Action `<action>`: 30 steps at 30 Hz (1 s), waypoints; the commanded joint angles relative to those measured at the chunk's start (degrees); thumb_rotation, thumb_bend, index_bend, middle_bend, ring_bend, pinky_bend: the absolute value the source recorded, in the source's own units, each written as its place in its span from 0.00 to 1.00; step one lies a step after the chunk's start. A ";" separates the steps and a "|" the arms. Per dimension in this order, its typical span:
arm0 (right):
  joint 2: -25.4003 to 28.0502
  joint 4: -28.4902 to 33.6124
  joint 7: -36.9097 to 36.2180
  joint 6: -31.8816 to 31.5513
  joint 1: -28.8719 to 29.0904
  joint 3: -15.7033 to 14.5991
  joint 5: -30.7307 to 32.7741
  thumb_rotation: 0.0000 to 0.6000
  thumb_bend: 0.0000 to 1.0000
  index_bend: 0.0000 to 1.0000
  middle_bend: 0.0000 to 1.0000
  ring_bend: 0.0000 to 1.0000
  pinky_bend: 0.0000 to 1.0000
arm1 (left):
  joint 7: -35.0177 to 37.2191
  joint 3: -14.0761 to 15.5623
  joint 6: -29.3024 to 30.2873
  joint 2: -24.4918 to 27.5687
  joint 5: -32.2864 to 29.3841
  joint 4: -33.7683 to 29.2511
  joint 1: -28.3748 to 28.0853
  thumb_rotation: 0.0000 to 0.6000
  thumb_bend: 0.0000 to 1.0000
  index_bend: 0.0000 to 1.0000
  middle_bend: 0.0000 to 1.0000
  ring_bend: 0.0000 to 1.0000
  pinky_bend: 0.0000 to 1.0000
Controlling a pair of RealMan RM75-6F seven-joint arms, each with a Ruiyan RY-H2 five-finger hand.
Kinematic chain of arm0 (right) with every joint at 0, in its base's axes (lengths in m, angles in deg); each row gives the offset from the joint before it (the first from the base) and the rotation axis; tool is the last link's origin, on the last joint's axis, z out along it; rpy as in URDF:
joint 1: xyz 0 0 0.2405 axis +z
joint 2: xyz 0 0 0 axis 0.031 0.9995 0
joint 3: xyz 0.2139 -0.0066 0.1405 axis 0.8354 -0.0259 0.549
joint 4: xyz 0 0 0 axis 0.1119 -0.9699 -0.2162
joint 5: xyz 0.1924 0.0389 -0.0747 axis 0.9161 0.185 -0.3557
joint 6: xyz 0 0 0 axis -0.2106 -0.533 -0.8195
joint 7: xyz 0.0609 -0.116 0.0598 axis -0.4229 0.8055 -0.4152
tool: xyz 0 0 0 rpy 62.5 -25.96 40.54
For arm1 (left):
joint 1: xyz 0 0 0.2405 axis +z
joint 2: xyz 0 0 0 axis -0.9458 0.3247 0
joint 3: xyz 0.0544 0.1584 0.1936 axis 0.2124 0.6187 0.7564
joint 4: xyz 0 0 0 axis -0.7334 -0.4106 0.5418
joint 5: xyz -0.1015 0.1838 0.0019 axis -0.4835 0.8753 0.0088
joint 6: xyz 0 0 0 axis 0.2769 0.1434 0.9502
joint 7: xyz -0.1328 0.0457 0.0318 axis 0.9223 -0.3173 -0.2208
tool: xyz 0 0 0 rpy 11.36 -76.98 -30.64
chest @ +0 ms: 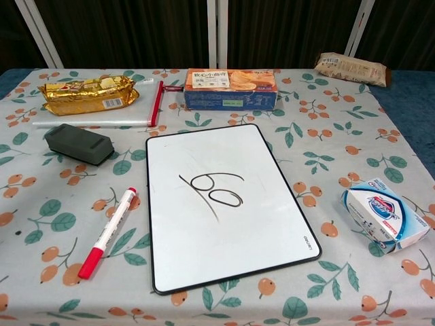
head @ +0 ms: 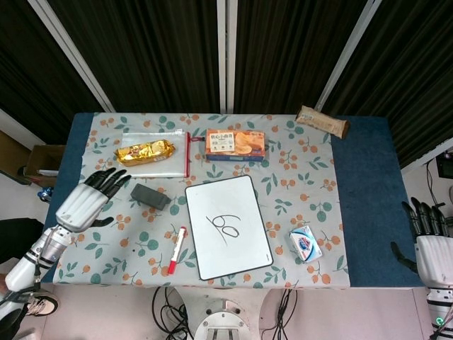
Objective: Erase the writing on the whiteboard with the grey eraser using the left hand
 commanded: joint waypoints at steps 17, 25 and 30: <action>0.80 0.36 -0.86 -0.64 -1.24 0.41 1.02 1.00 0.26 0.00 0.00 0.00 0.00 | 11.85 4.86 -16.55 -12.11 0.60 17.42 -13.96 1.00 0.25 0.07 0.08 0.08 0.21; 0.53 0.28 -0.40 0.27 -1.09 0.68 1.90 1.00 0.26 0.00 0.00 0.00 0.00 | 12.84 5.79 -17.83 -14.32 -0.54 20.37 -15.76 1.00 0.26 0.11 0.10 0.08 0.21; 1.27 1.48 -0.09 0.21 -1.25 1.11 2.64 1.00 0.26 0.00 0.00 0.00 0.00 | 14.04 6.05 -17.91 -16.27 -1.29 22.64 -16.56 1.00 0.27 0.16 0.13 0.09 0.22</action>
